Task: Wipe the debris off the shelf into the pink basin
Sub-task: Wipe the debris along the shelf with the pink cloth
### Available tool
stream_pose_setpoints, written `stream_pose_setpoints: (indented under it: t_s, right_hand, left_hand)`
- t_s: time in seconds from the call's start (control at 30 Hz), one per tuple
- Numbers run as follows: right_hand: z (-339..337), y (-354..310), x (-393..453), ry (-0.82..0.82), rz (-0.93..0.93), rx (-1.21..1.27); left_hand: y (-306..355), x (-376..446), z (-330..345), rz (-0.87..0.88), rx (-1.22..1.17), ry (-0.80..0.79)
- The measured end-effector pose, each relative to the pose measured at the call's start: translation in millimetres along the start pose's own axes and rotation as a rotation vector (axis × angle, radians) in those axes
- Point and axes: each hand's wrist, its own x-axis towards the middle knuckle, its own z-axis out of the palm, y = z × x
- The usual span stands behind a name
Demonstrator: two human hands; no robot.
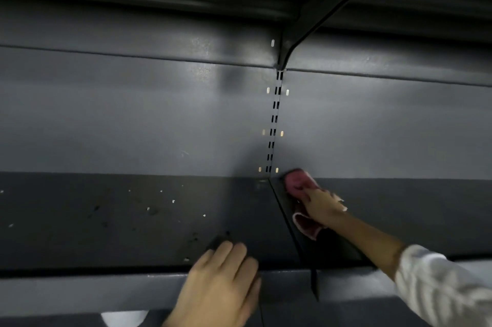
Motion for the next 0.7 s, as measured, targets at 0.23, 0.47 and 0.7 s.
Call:
stream_pose_setpoints:
  t_s: [0.23,0.47,0.7]
  right_hand:
    - [21.8,-73.3,-22.8,0.013,-0.293,0.175]
    - [-6.1,-58.3,-14.2,0.156,-0.288,0.356]
    - [-18.7,43.4,10.6,0.029,0.101,0.094]
  left_hand:
    - [0.0,1.8,-0.4,0.002,-0.002,-0.007]
    - [-19.0,-8.6,-16.1,0.009,0.062,-0.028]
    - [-27.3,-20.3,-18.4,0.032,0.081,-0.105]
